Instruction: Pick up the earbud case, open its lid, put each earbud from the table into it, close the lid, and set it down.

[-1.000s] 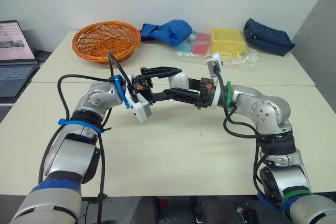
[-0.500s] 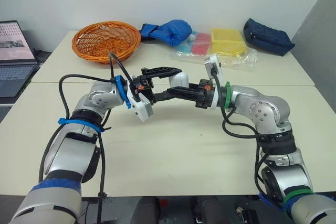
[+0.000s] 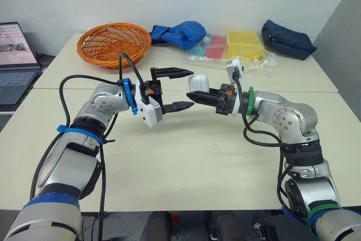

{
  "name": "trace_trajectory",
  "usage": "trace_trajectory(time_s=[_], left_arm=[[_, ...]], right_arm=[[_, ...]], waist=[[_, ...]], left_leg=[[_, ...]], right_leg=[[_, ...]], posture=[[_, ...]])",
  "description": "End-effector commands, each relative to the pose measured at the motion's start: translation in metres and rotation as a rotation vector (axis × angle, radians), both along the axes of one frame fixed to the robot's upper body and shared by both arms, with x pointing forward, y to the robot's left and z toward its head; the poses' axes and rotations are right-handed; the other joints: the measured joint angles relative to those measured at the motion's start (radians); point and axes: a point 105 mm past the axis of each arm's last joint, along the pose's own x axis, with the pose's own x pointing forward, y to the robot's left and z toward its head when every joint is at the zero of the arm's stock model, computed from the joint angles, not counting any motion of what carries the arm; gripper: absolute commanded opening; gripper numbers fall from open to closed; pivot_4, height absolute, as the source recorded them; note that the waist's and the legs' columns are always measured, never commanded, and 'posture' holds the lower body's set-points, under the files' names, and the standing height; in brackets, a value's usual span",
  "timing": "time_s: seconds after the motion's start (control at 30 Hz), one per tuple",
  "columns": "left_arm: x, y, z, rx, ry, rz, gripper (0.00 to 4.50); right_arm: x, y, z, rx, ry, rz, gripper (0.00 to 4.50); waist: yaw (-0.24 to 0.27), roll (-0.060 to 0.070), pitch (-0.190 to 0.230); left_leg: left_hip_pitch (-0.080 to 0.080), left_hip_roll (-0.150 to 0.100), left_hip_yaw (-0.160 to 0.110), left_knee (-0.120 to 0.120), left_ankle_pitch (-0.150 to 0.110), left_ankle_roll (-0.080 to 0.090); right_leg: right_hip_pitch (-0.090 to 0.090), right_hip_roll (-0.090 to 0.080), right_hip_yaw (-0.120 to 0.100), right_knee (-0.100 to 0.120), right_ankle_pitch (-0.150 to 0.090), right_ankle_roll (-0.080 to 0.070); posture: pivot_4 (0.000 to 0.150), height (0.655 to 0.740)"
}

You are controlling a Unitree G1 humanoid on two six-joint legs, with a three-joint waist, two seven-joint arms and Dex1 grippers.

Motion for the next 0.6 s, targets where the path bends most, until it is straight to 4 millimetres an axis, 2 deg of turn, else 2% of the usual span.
trace_trajectory(time_s=[0.03, 0.13, 0.2, 0.27, 0.37, 0.43, 0.6], left_arm=[[0.004, -0.003, 0.025, 0.019, 0.139, -0.002, 4.50], [0.022, -0.004, 0.037, 0.084, 0.511, 0.082, 4.50], [0.024, -0.005, 0.038, 0.168, 0.708, 0.126, 4.50], [0.022, -0.006, 0.037, 0.221, 0.824, 0.155, 4.50], [0.016, -0.014, 0.029, 0.359, 0.820, 0.171, 4.50], [0.014, -0.019, 0.029, 0.375, 0.845, 0.169, 4.50], [0.012, -0.014, 0.018, 0.489, 0.830, 0.206, 4.50]], right_arm=[[0.002, -0.005, 0.012, -0.028, -0.112, -0.038, 0.85], [0.007, -0.009, 0.003, -0.224, -0.275, -0.091, 0.85], [0.009, -0.009, -0.003, -0.340, -0.379, -0.099, 0.85], [0.010, -0.009, -0.007, -0.402, -0.436, -0.100, 0.85], [0.009, -0.003, -0.012, -0.430, -0.469, -0.090, 0.85], [0.009, -0.001, -0.013, -0.445, -0.488, -0.092, 0.85], [0.010, -0.003, -0.015, -0.505, -0.530, -0.117, 0.85]], waist=[[-0.001, 0.000, 0.000], [0.000, 0.000, 0.000], [-0.003, 0.000, 0.001], [-0.004, 0.000, 0.001], [-0.005, 0.000, 0.001], [-0.004, 0.000, 0.001], [-0.004, 0.000, 0.001]], left_leg=[[0.000, 0.000, 0.000, 0.000, 0.000, 0.000], [0.000, -0.001, 0.000, 0.001, 0.000, 0.000], [0.000, -0.001, -0.001, 0.001, 0.000, 0.000], [0.000, -0.001, -0.001, 0.001, 0.000, 0.000], [0.000, 0.000, -0.001, 0.000, 0.000, 0.000], [0.000, 0.001, -0.002, 0.000, 0.000, 0.000], [-0.001, 0.002, -0.003, 0.000, 0.000, 0.000]], right_leg=[[0.000, 0.000, 0.000, 0.000, 0.000, 0.000], [0.000, 0.001, 0.000, 0.001, -0.001, 0.002], [0.000, 0.001, 0.000, 0.000, -0.003, 0.005], [-0.001, 0.003, 0.001, 0.000, -0.003, 0.005], [-0.001, 0.004, 0.001, 0.000, -0.005, 0.003], [-0.002, 0.006, 0.001, 0.001, -0.005, 0.002], [-0.005, 0.008, 0.002, 0.002, -0.006, 0.001]], posture=[[0.150, 0.7400], [0.150, 0.7400], [0.150, 0.7400], [0.150, 0.7400], [0.150, 0.7400], [0.150, 0.7400], [0.150, 0.7400]])
